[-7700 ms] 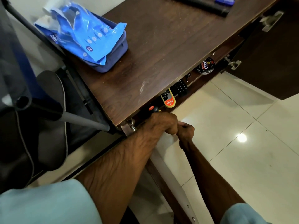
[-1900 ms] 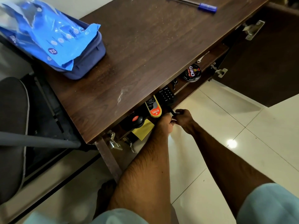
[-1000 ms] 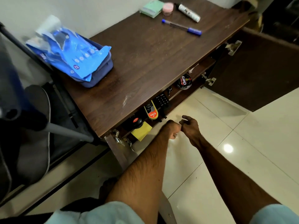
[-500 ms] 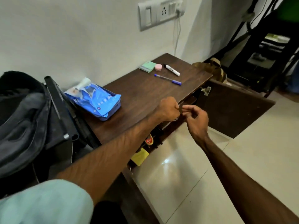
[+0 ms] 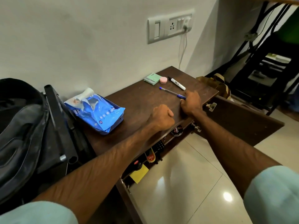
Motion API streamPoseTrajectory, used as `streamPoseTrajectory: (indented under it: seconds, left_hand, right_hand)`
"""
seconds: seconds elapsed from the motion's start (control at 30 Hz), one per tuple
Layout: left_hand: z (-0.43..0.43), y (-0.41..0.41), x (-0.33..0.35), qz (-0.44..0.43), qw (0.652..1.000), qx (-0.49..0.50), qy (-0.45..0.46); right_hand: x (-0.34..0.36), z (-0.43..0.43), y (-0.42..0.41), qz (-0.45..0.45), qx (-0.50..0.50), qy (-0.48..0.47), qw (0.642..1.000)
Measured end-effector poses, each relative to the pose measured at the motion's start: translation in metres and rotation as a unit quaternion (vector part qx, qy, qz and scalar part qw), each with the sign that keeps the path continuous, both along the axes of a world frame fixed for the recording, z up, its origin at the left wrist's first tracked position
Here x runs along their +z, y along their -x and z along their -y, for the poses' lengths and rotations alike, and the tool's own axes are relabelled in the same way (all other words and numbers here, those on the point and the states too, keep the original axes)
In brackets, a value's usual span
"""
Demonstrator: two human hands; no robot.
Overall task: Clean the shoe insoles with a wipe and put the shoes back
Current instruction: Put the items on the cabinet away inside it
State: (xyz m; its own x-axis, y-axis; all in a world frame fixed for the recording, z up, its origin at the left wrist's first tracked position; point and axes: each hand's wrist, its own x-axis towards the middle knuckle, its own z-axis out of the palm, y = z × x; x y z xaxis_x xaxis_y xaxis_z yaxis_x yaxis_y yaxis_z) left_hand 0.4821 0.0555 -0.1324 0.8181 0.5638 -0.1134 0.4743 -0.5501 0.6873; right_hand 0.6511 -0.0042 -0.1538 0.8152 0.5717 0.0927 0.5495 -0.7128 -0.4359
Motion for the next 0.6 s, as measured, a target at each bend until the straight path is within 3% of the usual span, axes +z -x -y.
streamPoseTrajectory:
  seconds: [0.1,0.23,0.3,0.43,0.6]
  left_hand:
    - [-0.01,-0.004,0.0,0.006,1.0,0.014,0.006]
    - [-0.02,-0.004,0.006,0.021,0.997,0.065,0.017]
    - [-0.018,-0.003,0.008,0.046,0.989,0.104,0.1]
    - [-0.002,0.002,0.014,0.081,0.928,0.149,0.331]
    - [0.004,0.001,0.019,0.144,0.907,0.202,0.341]
  right_hand:
    - [0.003,-0.002,0.0,-0.018,-0.017,-0.021,0.999]
    - [0.004,0.015,0.025,-0.116,-0.004,-0.076,0.99]
    - [0.006,0.029,0.043,-0.172,-0.006,-0.116,0.978]
    - [0.014,0.049,0.078,-0.296,-0.004,-0.222,0.929]
    - [0.036,0.051,0.092,-0.324,0.084,-0.248,0.909]
